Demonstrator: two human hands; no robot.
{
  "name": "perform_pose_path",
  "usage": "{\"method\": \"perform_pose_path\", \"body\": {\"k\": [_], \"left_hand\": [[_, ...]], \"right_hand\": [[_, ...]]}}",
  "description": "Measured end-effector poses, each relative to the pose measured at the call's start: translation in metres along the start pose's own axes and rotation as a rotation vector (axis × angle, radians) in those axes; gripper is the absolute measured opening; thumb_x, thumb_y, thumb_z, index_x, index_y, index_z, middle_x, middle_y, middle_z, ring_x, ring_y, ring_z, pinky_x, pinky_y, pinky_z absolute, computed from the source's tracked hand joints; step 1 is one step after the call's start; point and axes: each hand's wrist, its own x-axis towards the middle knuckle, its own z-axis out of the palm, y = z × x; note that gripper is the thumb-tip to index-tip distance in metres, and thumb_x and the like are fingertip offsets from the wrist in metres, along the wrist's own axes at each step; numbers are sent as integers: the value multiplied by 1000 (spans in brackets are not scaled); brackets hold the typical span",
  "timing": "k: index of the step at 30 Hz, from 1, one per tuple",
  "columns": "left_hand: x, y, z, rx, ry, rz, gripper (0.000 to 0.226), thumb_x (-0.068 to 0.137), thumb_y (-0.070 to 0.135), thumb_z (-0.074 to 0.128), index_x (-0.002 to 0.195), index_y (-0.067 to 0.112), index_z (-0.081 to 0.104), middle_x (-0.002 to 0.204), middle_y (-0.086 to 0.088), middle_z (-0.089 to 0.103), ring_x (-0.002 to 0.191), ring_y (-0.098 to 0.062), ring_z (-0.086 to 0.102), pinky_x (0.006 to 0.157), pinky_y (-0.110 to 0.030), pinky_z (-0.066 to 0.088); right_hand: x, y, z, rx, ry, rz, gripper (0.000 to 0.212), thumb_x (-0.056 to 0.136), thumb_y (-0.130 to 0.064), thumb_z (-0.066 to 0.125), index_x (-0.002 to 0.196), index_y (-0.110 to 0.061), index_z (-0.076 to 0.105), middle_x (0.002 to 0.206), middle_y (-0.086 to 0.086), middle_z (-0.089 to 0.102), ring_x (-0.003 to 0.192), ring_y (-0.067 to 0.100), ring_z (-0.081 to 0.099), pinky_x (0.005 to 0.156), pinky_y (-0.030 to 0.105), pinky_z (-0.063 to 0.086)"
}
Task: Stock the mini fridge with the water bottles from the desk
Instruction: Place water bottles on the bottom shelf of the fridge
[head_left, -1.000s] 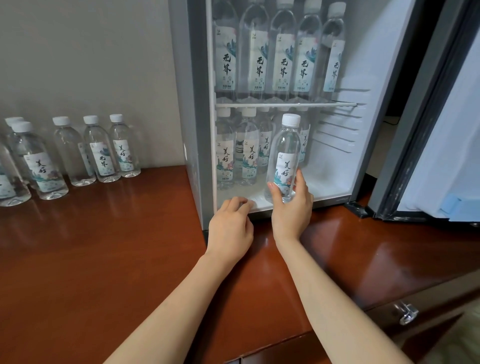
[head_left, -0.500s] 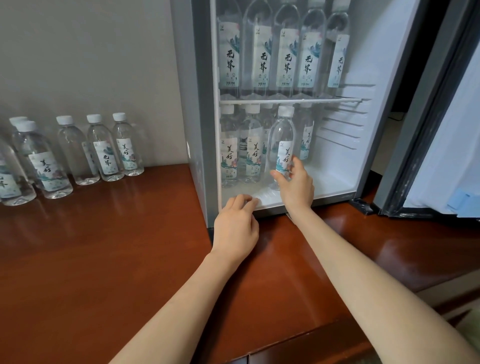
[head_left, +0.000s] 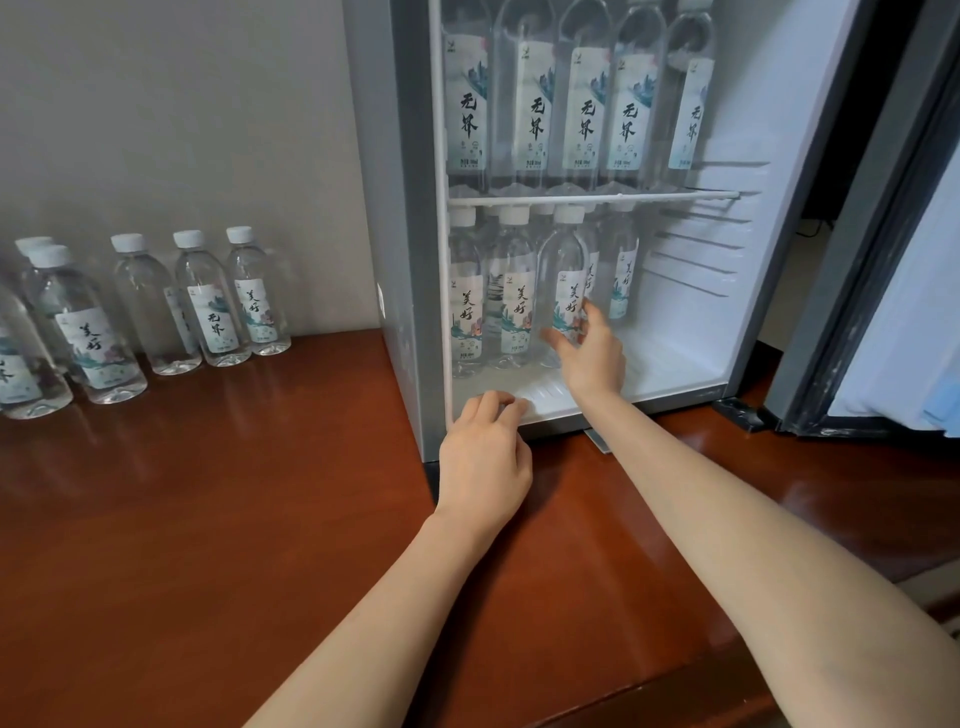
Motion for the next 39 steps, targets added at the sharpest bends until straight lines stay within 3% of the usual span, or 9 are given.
{"method": "perform_pose_path", "body": {"k": [8, 14, 22, 26, 29, 32, 35, 39], "left_hand": [[1, -1, 0, 1, 6, -5, 39, 86, 8, 50, 122, 14, 62, 121, 1, 57, 107, -20, 52, 70, -29, 43], [1, 0, 1, -3, 4, -1, 39, 85, 8, 51, 122, 13, 62, 120, 0, 58, 108, -21, 52, 69, -30, 43], [0, -3, 1, -20, 3, 6, 40, 87, 9, 50, 126, 15, 60, 123, 1, 56, 110, -19, 51, 74, -30, 44], [-5, -3, -2, -79, 27, -16, 41, 88, 6, 49, 126, 15, 61, 120, 1, 57, 109, -19, 53, 76, -31, 47], [-11, -2, -7, -122, 61, -46, 41, 88, 5, 49, 126, 16, 61, 117, 2, 58, 108, -18, 54, 76, -31, 48], [-23, 1, -15, -169, 118, -93, 39, 87, 3, 49, 121, 16, 64, 111, 3, 59, 104, -17, 55, 76, -28, 46], [-39, 3, -25, -223, 157, -151, 38, 86, 3, 49, 117, 17, 66, 106, 2, 60, 99, -18, 56, 74, -28, 45], [-61, -1, -43, -301, 181, -268, 36, 88, 4, 50, 118, 18, 66, 110, 3, 61, 100, -17, 59, 78, -23, 43]], "right_hand": [[6, 0, 8, 10, -2, -24, 61, 86, -40, 70, 139, -21, 47, 124, 3, 65, 109, 28, 62, 82, 36, 48], [4, 5, 8, 72, -35, -38, 67, 87, -43, 68, 145, -22, 41, 132, 2, 61, 113, 25, 60, 91, 40, 51], [-10, 5, 2, -13, 17, 29, 93, 86, -52, 64, 155, -13, 14, 145, 15, 47, 130, 32, 47, 96, 39, 42], [-48, 12, -4, -69, 13, -126, 81, 91, -43, 62, 153, -13, 20, 141, 11, 52, 127, 30, 49, 97, 37, 39], [-77, 12, -13, 163, 107, -140, 67, 95, -26, 61, 150, -8, 28, 140, 7, 53, 128, 23, 51, 101, 34, 39], [-98, 5, -22, 242, 189, -115, 50, 96, -18, 57, 142, -9, 40, 121, 4, 63, 111, 20, 59, 91, 35, 46], [-122, -6, -25, 229, 161, -125, 33, 94, -18, 58, 126, -13, 54, 96, -7, 62, 86, 17, 60, 75, 24, 41], [-154, -25, -23, 204, 55, -126, 18, 95, -22, 57, 111, -17, 64, 89, -7, 64, 78, 16, 59, 74, 32, 43]]}}
